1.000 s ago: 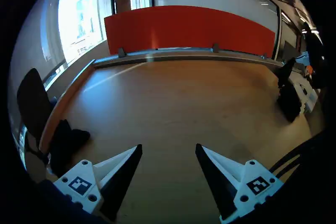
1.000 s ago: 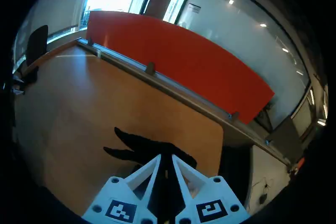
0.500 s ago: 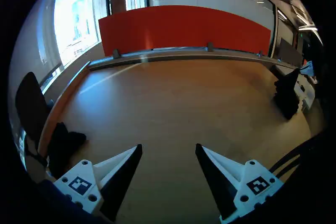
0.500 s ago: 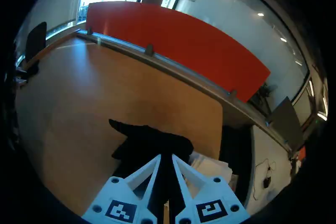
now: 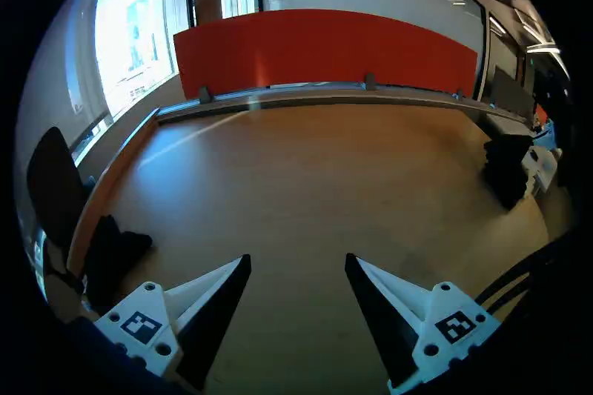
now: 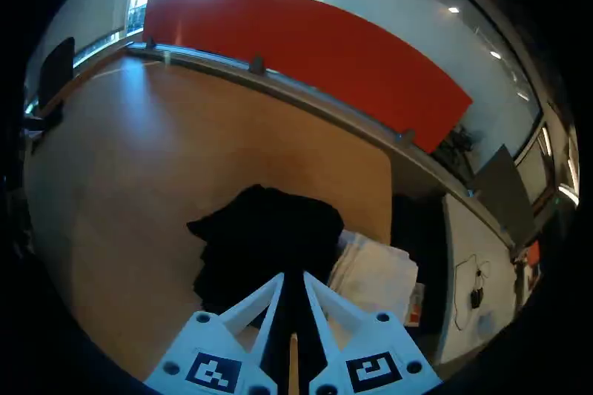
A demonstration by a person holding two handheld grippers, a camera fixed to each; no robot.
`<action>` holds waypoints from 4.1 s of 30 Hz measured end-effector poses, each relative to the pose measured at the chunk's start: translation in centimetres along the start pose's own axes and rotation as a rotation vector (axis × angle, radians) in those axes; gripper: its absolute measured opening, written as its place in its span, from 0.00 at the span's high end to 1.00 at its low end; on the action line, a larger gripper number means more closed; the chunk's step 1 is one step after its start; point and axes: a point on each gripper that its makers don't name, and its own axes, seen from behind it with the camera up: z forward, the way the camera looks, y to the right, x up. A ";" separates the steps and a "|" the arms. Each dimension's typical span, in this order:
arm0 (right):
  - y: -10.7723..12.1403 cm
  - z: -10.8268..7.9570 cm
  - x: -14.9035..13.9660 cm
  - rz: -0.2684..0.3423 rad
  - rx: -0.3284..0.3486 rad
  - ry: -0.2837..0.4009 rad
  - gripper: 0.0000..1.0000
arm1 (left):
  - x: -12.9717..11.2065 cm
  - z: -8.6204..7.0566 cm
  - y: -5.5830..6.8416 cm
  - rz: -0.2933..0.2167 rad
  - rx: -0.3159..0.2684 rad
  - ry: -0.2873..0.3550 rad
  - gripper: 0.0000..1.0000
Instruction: Fold towel
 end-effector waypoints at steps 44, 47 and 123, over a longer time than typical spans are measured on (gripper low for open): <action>0.4 6.1 -11.8 0.229 -0.050 -0.241 0.96 | -0.4 -0.6 -0.4 0.021 0.027 -0.016 0.06; 0.5 6.3 -12.0 0.240 -0.054 -0.245 0.96 | -0.4 -0.7 -0.4 0.021 0.027 -0.016 0.06; -1.8 -7.7 5.9 0.423 -0.256 0.529 0.11 | 4.8 -0.8 -0.9 0.003 -0.014 0.122 0.06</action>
